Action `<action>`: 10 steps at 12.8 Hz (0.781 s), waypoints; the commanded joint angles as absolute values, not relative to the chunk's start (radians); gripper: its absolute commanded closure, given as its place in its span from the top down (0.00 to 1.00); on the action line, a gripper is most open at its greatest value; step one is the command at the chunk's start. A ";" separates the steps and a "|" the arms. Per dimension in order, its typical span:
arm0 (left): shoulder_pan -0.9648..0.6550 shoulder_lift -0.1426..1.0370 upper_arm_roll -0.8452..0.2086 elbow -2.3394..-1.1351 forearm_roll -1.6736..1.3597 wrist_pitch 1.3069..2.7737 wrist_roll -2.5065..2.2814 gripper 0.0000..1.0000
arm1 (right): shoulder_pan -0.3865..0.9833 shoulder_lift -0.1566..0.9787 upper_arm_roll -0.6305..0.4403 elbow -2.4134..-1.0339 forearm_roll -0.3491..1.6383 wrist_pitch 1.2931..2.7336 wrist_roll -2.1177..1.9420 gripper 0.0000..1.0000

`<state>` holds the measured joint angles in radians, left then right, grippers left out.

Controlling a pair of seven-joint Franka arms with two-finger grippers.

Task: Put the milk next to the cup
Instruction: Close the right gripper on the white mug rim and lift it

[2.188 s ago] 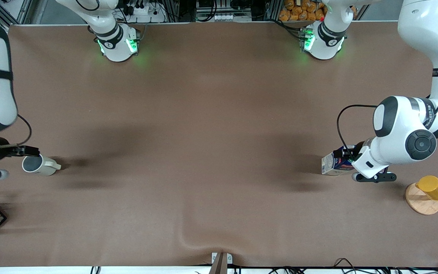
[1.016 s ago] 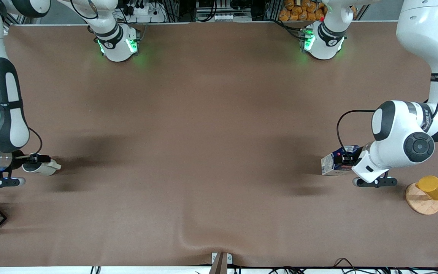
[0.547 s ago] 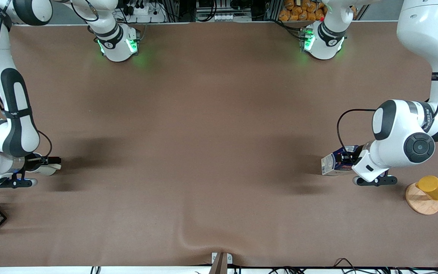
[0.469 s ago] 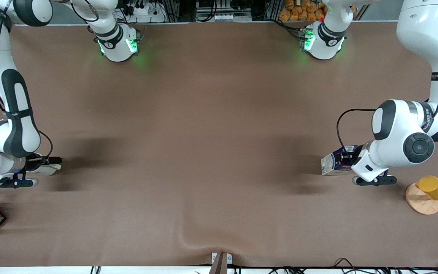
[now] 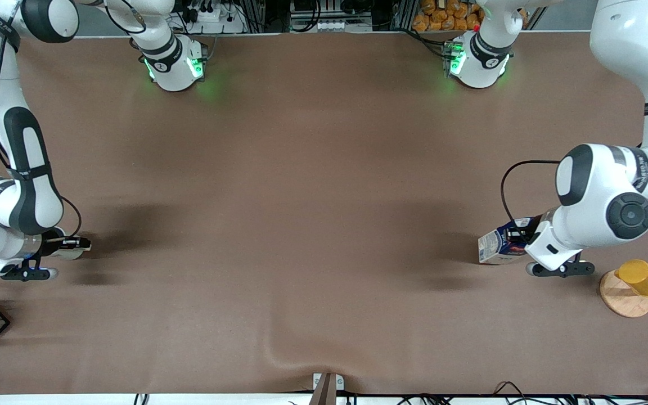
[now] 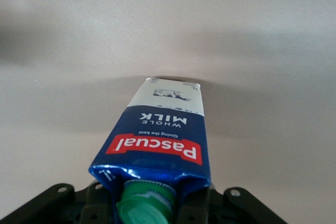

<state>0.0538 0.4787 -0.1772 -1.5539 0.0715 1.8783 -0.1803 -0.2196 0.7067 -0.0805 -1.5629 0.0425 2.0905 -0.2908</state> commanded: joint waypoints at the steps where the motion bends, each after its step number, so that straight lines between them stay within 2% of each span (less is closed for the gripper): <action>1: 0.049 0.442 -0.187 -1.474 0.025 1.754 -0.199 0.37 | -0.239 0.707 -0.063 -1.540 0.061 2.098 -0.299 0.00; 5: -0.006 0.425 -0.265 -1.470 -0.002 1.733 -0.334 0.37 | -0.206 0.687 -0.057 -1.485 0.054 2.068 -0.307 0.00; 8: -0.087 0.425 -0.276 -1.468 -0.017 1.714 -0.440 0.38 | -0.098 0.655 -0.045 -1.431 0.061 1.967 -0.310 0.00; 10: -0.101 0.425 -0.297 -1.468 -0.017 1.672 -0.471 0.40 | -0.029 0.655 0.015 -1.390 0.063 1.950 -0.298 0.00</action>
<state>-0.1051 0.4297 -0.2844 -1.4735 0.0032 1.7107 -0.4540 -0.0862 0.6687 -0.0240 -1.4187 0.0564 1.9782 -0.3053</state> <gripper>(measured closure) 0.621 0.661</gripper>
